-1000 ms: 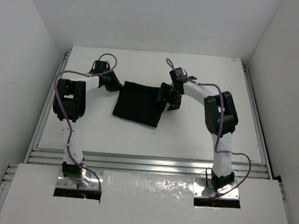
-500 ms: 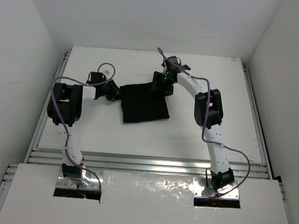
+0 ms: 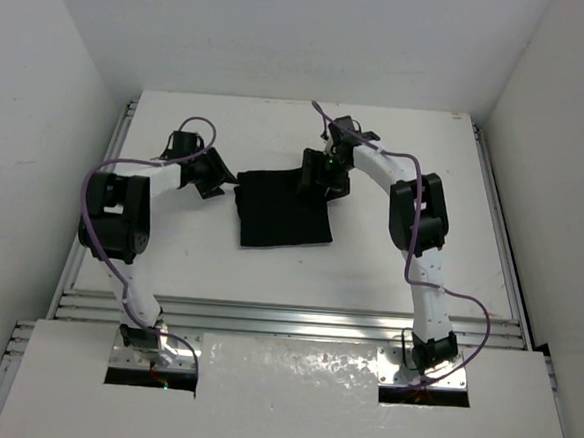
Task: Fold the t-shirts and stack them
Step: Smooth out wrinkles on the folded tshirt
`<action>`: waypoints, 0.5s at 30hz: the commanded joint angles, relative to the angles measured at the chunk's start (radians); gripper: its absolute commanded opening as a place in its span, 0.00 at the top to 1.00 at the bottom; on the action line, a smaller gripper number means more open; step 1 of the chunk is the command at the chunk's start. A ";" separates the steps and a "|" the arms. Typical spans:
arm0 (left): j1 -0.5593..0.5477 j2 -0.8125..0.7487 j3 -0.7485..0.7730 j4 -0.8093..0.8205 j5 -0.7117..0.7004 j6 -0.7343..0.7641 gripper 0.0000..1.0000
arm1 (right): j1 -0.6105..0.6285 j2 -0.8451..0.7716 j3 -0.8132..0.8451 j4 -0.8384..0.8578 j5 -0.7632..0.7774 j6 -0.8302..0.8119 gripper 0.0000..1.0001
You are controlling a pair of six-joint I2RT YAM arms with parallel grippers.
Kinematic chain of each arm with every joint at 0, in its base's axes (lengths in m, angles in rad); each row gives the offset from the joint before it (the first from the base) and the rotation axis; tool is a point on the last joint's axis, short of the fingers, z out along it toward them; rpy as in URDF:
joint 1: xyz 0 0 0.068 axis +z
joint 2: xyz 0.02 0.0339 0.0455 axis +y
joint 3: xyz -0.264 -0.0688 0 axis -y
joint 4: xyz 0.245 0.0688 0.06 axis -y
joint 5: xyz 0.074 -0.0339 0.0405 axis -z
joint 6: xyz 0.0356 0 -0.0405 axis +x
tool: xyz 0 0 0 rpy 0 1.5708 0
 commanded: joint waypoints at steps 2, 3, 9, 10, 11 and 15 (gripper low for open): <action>0.007 -0.128 -0.037 0.044 -0.041 -0.008 0.49 | -0.043 -0.081 0.038 -0.028 0.023 -0.035 0.01; 0.007 -0.119 -0.042 0.071 -0.019 -0.008 0.56 | -0.043 -0.087 0.030 -0.038 0.039 -0.044 0.01; 0.007 -0.031 -0.043 0.200 0.043 -0.017 1.00 | -0.044 -0.089 -0.022 0.030 -0.001 -0.089 0.27; 0.007 -0.023 -0.040 0.197 0.040 -0.020 1.00 | -0.043 -0.080 -0.016 0.030 -0.007 -0.095 0.28; 0.007 -0.020 -0.042 0.193 0.038 -0.027 1.00 | -0.043 -0.066 -0.008 0.034 -0.018 -0.097 0.27; 0.007 -0.023 -0.071 0.186 0.020 -0.042 1.00 | -0.043 -0.049 0.002 0.071 -0.047 -0.104 0.20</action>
